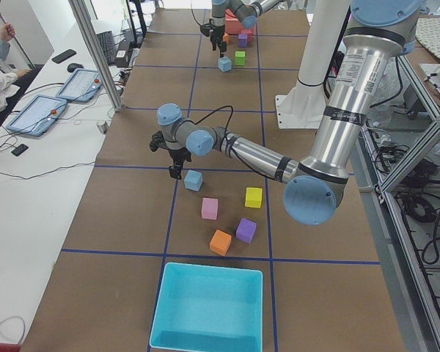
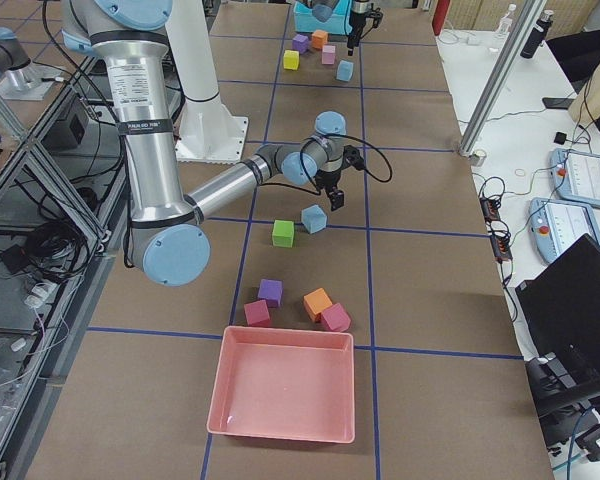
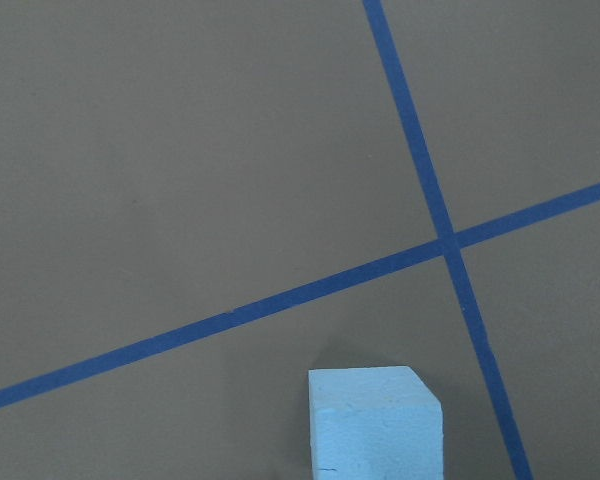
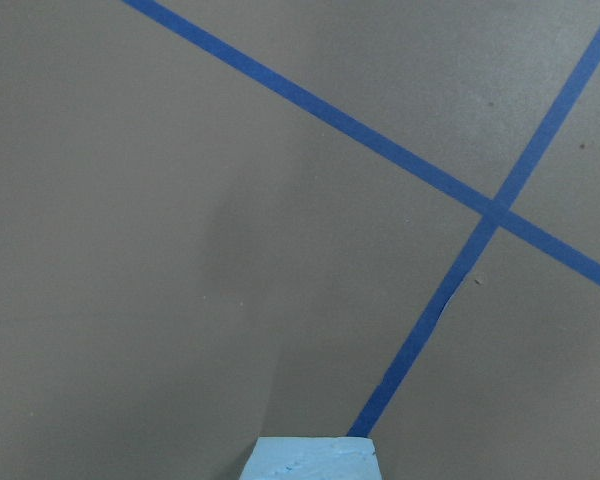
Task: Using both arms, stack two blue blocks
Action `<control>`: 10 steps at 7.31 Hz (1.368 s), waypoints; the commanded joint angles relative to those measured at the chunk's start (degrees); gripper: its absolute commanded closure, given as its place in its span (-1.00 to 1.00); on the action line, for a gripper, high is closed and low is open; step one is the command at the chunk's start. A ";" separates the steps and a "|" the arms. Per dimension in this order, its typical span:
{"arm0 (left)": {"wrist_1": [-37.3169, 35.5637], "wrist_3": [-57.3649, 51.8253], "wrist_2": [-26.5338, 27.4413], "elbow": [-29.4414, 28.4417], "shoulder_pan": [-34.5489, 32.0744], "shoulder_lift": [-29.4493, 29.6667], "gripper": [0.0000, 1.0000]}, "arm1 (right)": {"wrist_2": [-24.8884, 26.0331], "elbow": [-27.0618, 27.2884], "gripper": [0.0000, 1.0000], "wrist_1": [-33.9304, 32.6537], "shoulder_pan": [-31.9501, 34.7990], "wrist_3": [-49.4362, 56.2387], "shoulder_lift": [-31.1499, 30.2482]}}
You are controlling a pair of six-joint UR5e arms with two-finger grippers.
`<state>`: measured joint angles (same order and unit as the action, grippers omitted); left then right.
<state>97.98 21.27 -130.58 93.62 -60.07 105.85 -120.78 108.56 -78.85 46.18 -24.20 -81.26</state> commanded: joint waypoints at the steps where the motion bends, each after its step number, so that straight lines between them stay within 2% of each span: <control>1: 1.33 2.80 0.24 -0.11 1.71 -0.29 -0.99 | 1.24 0.33 -1.00 0.01 -1.17 -1.28 -0.48; 3: 4.06 3.52 1.98 -1.16 2.50 -1.08 -0.99 | 2.30 0.68 -0.99 1.40 -2.23 -1.20 -2.31; 5: 4.15 4.49 3.21 -1.16 3.73 -1.08 -0.99 | 2.92 0.60 -0.99 7.11 -2.67 -1.28 -6.36; 7: 5.11 4.75 3.22 -2.29 3.73 -1.08 -0.98 | 4.05 0.33 -0.99 7.13 -3.80 -1.81 -6.37; 9: 11.42 7.54 3.14 -6.42 4.43 -0.99 -0.98 | 4.94 0.33 -0.99 7.13 -4.95 -3.13 -6.37; 10: 12.58 8.78 3.14 -6.70 5.13 -0.99 -0.98 | 4.94 0.33 -0.99 7.13 -4.95 -3.13 -6.45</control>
<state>108.27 28.32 -127.42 87.96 -55.68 104.82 -116.01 108.90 -71.73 41.41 -27.12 -87.64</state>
